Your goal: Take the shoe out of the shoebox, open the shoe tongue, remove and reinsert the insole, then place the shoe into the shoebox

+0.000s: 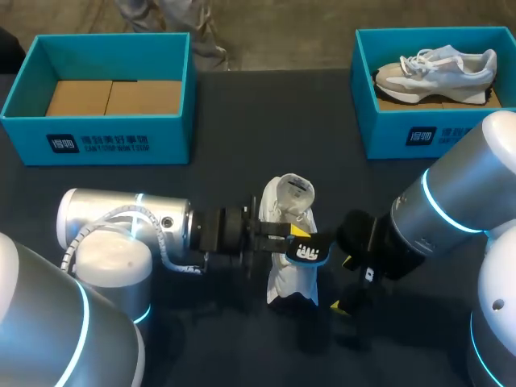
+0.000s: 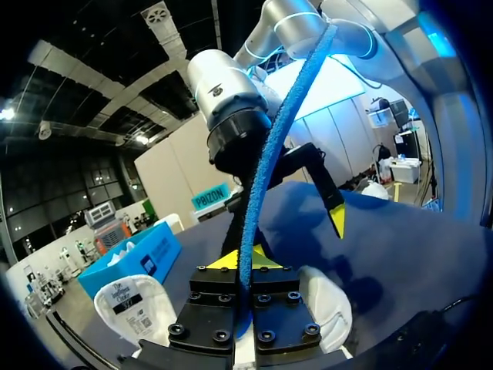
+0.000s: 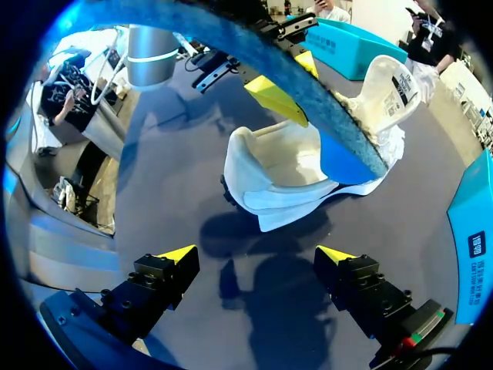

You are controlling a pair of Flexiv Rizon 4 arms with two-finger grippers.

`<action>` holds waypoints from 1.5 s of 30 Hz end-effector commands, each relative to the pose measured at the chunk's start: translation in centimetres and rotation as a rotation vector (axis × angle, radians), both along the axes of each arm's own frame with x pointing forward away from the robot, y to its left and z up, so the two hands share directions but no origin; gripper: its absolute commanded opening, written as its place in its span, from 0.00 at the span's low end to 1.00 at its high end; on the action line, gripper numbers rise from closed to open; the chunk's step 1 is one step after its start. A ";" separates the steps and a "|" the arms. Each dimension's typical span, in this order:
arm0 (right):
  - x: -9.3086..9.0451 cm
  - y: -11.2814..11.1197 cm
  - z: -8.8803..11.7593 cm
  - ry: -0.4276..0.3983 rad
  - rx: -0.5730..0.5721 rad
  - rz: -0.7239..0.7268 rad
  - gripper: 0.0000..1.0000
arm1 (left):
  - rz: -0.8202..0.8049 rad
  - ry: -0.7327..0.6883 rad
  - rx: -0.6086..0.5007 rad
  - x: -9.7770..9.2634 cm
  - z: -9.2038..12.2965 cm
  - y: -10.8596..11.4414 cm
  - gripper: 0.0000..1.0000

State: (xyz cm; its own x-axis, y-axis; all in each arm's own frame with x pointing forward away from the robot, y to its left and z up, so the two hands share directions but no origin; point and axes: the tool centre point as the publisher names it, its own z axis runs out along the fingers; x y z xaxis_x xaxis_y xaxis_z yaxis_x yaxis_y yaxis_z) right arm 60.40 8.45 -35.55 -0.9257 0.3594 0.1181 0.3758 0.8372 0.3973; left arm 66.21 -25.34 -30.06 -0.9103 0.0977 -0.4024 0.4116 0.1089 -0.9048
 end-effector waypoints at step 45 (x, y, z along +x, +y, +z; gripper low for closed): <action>-0.1 0.0 0.0 -0.002 0.001 -0.001 1.00 | -0.006 -0.057 -0.041 -2.4 0.7 1.1 0.00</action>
State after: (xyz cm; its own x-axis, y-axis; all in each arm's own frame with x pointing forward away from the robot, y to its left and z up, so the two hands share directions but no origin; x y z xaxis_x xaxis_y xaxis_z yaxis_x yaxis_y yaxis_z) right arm 60.40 8.45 -35.55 -0.9257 0.3594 0.1181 0.3758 0.8372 0.3973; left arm 64.10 -24.35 -29.34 -0.8853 0.0884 -0.4565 0.4626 0.0680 -0.8839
